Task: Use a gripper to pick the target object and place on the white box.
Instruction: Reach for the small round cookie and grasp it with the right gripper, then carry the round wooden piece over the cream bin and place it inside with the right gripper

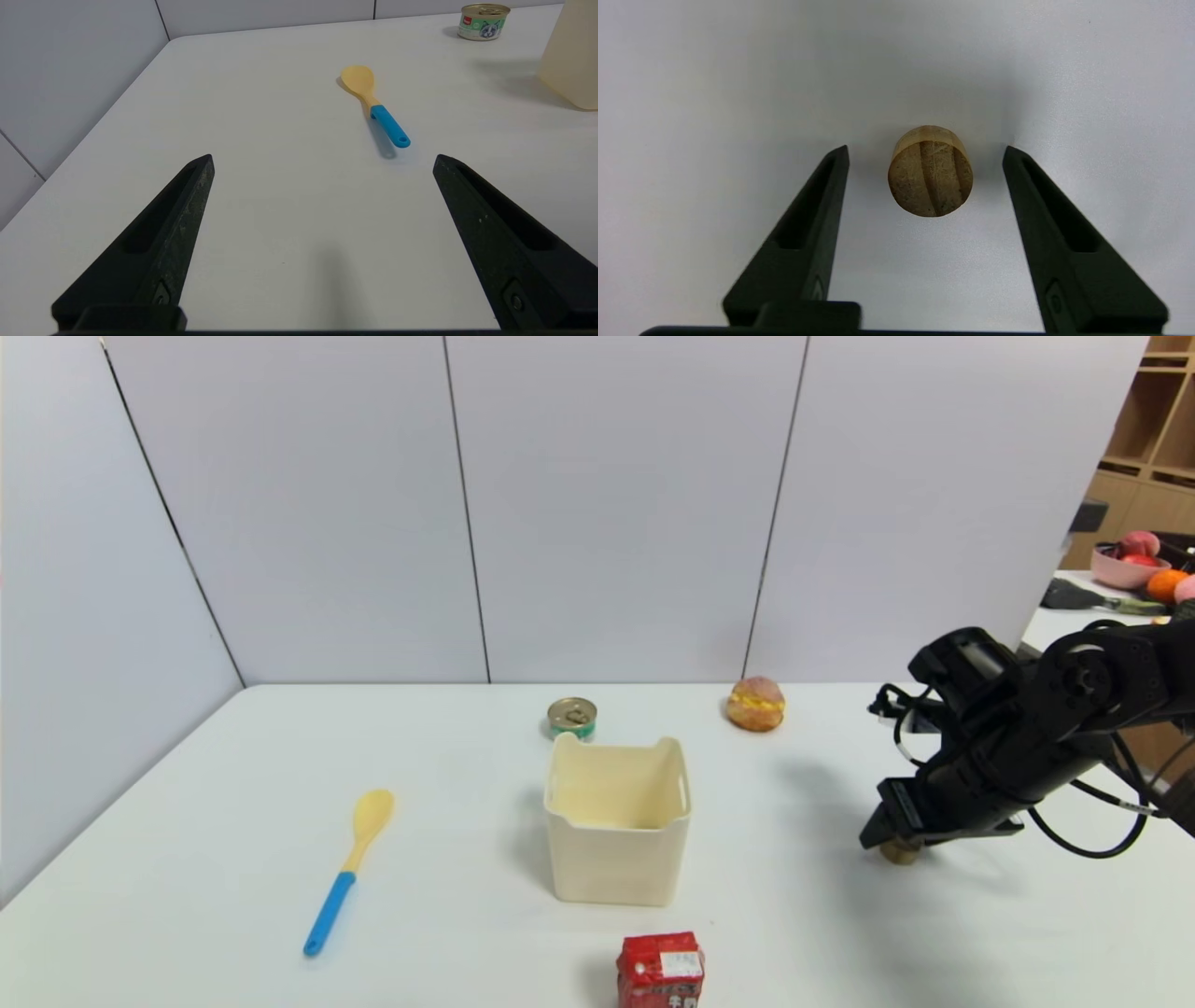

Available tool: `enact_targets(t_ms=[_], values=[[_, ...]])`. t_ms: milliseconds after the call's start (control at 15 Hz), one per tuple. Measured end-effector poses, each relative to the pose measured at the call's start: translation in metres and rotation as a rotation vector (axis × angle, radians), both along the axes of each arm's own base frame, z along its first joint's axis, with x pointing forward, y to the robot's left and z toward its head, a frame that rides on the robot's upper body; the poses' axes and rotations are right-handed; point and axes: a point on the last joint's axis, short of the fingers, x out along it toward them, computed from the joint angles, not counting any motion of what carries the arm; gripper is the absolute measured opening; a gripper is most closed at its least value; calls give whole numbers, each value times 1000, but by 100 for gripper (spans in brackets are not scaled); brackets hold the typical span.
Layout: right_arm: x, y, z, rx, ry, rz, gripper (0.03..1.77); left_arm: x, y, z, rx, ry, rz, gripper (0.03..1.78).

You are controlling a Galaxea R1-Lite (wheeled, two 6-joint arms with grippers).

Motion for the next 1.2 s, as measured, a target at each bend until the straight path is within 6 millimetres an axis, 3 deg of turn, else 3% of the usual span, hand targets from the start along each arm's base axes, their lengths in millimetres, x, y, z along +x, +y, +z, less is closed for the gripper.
enact_targets(t_ms=[200,267,733,867,1200], values=[[-1,-1,-1,-1,7,-5,73,0,0,0,0,0,0,169],[-1,-1,-1,-1,9,-4,46,0,0,0,0,0,0,169],[-1,2,2,0,-4,7,47,0,0,0,0,0,0,169],[-2,3,16,5,-63,18,47,0,0,0,0,0,-1,169],[-8,11,75,-30,-356,128,47,0,0,0,0,0,0,169]])
